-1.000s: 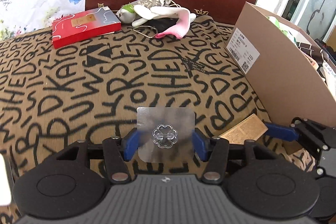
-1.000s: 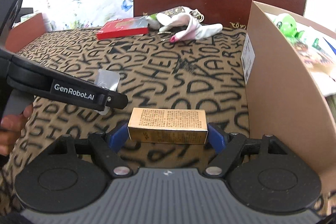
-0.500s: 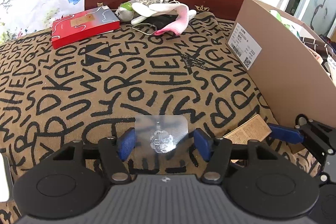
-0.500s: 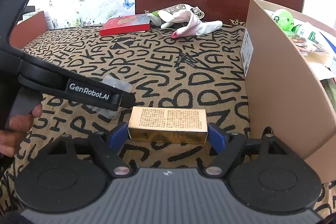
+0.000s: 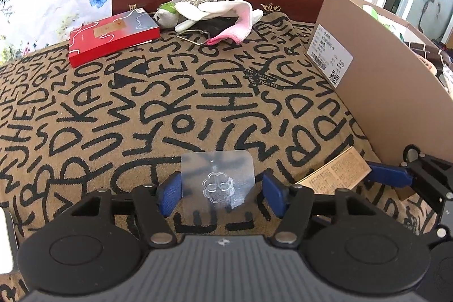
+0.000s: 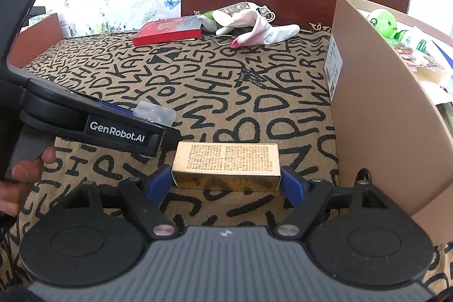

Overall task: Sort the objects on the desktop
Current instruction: 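Carry the hook and gold box to the cardboard box with left and right grippers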

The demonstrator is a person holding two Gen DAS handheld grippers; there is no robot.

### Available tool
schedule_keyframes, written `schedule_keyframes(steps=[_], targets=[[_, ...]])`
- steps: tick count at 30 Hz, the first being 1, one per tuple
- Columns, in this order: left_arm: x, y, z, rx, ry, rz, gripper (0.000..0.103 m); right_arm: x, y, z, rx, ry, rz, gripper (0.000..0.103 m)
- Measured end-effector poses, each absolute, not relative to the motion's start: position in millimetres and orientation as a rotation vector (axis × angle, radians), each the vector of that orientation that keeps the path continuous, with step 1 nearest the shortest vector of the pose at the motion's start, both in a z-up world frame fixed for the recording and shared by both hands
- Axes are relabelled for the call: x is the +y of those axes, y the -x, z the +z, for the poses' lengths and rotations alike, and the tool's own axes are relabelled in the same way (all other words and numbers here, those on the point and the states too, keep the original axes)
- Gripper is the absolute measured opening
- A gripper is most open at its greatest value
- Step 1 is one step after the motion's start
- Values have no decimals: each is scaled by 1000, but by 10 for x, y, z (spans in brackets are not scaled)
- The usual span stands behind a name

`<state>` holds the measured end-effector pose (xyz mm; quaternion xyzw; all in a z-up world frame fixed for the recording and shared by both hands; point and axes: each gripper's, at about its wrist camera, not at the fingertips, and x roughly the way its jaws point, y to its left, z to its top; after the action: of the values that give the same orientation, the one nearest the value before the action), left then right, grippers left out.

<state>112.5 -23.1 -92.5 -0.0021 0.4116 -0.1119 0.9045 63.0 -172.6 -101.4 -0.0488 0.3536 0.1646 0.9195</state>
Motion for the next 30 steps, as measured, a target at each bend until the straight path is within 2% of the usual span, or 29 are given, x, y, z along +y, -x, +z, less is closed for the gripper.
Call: schedule_keyframes(steps=[2, 11, 17, 30], targets=[[-239, -1107, -925, 846, -13, -231, 58, -1722, -636, -1021, 726, 102, 337, 80], [-271, -1090, -937, 831, -24, -218, 58, -1717, -607, -1021, 713, 107, 330, 79], [-271, -982, -883, 839, 2, -241, 48, -1729, -495, -933, 692, 113, 345, 79], [-329, -652, -398, 735, 23, -272, 48, -1776, -179, -586, 595, 124, 387, 79]])
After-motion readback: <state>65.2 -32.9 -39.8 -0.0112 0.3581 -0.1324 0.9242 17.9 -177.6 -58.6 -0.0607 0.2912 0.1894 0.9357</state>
